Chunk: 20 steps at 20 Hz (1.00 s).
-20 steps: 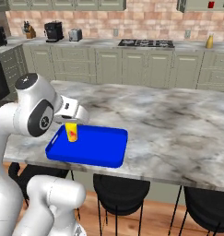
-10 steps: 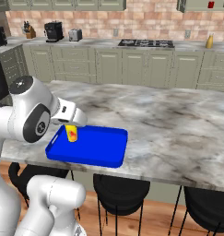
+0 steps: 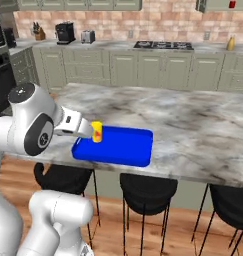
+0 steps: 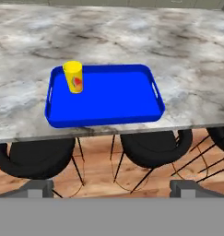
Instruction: There is a tray on the dining counter. Grab the cup, mug, and pitcher and place them on the tray. The pitcher may be placed next to the tray if it cannot fit the tray.
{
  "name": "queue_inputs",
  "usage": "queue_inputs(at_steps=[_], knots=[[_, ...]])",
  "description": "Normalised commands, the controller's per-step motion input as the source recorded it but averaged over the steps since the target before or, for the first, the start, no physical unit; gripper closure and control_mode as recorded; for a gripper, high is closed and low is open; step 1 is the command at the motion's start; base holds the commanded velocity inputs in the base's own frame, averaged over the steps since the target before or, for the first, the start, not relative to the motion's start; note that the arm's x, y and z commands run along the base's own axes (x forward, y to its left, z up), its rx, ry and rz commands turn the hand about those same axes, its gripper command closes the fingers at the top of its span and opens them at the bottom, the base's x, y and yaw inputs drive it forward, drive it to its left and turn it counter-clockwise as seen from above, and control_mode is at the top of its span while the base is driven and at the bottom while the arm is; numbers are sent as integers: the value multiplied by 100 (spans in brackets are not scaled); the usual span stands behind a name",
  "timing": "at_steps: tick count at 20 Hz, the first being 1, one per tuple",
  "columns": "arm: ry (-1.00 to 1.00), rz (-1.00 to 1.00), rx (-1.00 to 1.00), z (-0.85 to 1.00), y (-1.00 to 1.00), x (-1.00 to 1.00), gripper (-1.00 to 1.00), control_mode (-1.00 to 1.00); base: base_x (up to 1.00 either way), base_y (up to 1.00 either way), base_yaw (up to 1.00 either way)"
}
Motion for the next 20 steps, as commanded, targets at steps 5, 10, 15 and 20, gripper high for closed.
queue_inputs(at_steps=[5,10,15,20], knots=[[0,0,0,0,0,0,-100,100,-60,100,0],[0,0,0,0,0,0,-100,100,-9,100,3],[0,0,0,0,0,0,-100,100,2,100,5],[0,0,0,0,0,0,-100,100,8,100,8]])
